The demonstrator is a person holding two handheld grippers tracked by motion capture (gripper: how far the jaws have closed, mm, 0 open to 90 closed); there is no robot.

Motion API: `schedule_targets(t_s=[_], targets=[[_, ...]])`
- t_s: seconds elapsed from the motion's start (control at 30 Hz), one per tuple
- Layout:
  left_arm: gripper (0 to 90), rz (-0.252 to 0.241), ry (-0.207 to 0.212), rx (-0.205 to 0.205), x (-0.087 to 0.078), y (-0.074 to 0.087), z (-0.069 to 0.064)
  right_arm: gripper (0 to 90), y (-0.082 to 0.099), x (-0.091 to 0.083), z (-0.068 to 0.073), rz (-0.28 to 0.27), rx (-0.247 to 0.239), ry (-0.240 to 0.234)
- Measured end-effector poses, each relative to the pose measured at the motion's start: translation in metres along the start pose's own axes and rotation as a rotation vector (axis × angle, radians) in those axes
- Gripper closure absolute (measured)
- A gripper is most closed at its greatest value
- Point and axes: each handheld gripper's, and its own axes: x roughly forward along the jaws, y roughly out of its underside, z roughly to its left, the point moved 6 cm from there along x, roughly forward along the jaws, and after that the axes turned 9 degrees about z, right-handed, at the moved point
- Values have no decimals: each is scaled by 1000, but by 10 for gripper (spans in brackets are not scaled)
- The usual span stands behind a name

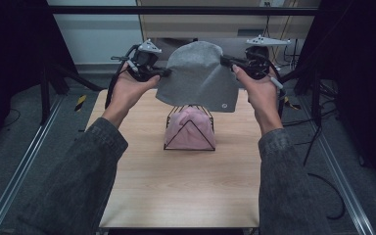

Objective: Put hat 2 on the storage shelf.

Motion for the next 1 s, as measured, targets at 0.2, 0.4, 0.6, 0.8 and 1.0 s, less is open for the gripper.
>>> schedule_targets(t_s=[0.2,0.4,0.6,0.8,1.0], targets=[[887,5,-1,-19,12,9,6,867,9,15,0,17,1,-10],[887,22,1,-17,21,20,7,867,22,26,-1,41,13,-22],[887,37,13,-12,26,31,1,867,37,32,0,72,12,-26],[887,49,21,-20,30,42,-2,867,46,34,2,92,11,-29],[887,64,44,-23,36,58,-5,867,58,40,6,135,-2,-41]])
